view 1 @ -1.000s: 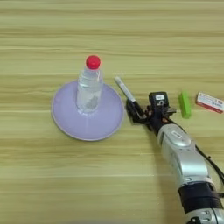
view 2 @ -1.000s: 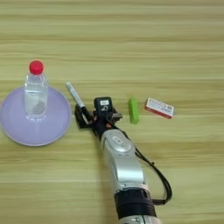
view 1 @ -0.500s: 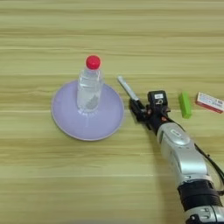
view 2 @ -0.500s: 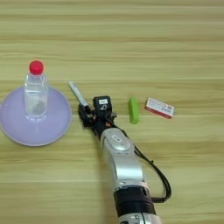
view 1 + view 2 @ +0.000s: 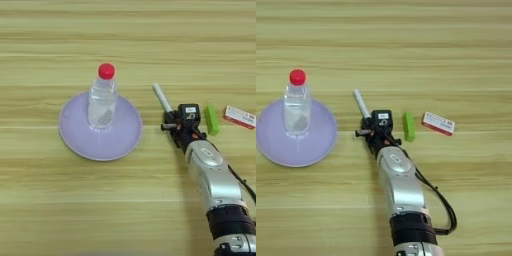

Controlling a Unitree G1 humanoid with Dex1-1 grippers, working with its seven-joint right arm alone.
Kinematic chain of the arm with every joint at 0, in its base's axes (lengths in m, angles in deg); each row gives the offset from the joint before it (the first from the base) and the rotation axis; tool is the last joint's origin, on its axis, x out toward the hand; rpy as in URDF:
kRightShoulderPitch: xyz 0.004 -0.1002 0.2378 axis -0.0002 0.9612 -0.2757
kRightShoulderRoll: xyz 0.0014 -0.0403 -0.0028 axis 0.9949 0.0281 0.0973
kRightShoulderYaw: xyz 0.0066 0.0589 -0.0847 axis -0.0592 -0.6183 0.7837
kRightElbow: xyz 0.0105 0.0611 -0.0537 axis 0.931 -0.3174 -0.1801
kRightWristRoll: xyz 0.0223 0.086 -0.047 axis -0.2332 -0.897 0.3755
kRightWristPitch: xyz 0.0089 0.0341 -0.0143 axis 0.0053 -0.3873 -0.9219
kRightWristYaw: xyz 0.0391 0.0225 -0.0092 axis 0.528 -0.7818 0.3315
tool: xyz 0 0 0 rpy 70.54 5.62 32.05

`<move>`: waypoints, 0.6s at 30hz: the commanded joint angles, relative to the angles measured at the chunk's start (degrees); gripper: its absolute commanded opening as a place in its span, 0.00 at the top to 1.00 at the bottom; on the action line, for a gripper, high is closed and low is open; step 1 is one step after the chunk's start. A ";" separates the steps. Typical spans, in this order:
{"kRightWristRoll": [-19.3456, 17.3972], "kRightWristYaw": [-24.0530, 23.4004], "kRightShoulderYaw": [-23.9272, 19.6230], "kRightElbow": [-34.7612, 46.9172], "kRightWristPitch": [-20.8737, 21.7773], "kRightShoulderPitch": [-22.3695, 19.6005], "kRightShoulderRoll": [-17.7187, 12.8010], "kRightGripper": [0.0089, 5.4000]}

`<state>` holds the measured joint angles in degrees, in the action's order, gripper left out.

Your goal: Move the objects on the table

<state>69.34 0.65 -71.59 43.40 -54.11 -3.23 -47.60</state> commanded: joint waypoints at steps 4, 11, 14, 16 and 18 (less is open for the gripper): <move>-0.64 -1.47 -3.38 -0.37 0.28 -1.43 -2.31 0.86; -1.08 -1.10 -3.71 -0.30 0.31 -1.47 -1.88 0.86; -1.15 -0.33 -3.15 0.09 0.49 -1.45 -1.73 0.76; -0.92 -0.36 -2.81 0.80 0.76 -1.26 -1.58 0.73; -0.62 -0.53 -2.56 1.44 0.98 -1.10 -1.61 0.68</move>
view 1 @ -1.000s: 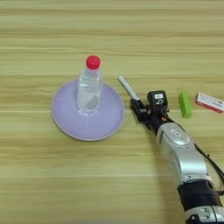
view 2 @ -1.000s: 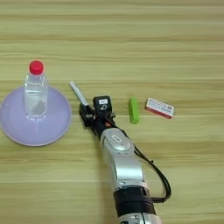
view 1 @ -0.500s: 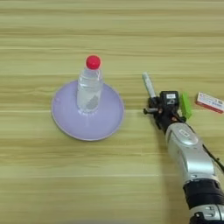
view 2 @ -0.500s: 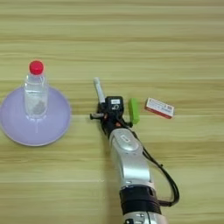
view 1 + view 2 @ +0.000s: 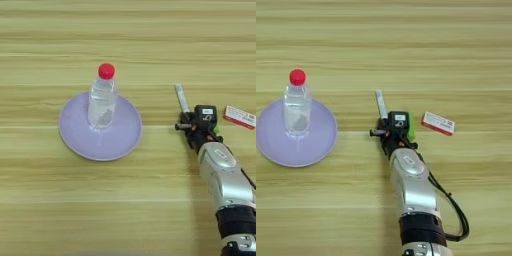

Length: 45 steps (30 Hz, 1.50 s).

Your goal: Move the objects on the table

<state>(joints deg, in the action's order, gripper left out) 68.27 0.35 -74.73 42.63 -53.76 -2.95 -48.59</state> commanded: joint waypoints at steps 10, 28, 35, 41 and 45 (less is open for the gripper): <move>1.55 -0.76 1.78 11.54 -0.43 0.76 -0.86 0.45; 0.11 -2.35 -5.28 21.30 -2.90 5.97 -2.71 0.04; -0.02 -2.32 -6.94 19.74 -2.30 6.49 -3.04 0.00; 0.00 -2.37 -7.52 17.55 -1.74 6.20 -3.09 0.00; -0.09 -2.41 -7.93 14.90 -0.99 5.42 -3.33 0.00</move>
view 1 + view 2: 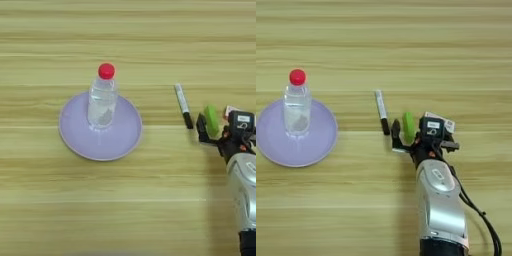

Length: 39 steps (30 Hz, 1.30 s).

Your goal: Move the objects on the table

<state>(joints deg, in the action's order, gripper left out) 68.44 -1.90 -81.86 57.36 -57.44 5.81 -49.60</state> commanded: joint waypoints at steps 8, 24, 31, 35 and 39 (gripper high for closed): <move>-0.32 -0.31 -1.43 -5.31 4.38 -4.76 -3.03 0.00; -0.73 -0.07 -0.97 -11.53 6.65 -6.85 -3.65 0.05; -0.84 0.30 -0.64 -12.89 7.33 -7.40 -3.73 0.17; -1.03 0.62 -0.50 -13.09 7.53 -7.53 -3.70 0.26; -1.08 0.93 -0.42 -13.09 7.65 -7.49 -3.62 0.34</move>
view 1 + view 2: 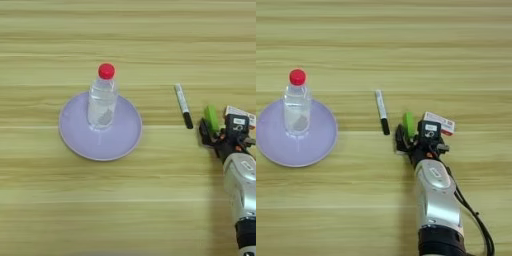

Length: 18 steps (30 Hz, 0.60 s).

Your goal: Move the objects on the table

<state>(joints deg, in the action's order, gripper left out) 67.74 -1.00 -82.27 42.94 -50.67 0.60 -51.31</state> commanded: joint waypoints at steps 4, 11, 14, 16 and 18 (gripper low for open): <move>-0.36 0.19 -0.02 1.44 0.87 -2.16 -1.96 0.41; -0.30 0.51 0.20 1.54 0.97 -1.99 -1.98 0.53; -0.29 0.66 0.31 1.60 1.02 -1.93 -2.01 0.58; -0.33 0.66 0.36 1.85 0.98 -1.85 -1.96 0.63; -0.36 0.68 0.41 2.03 0.96 -1.80 -1.94 0.67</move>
<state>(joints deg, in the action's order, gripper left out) 67.65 -0.49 -81.79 42.94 -50.65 0.64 -51.31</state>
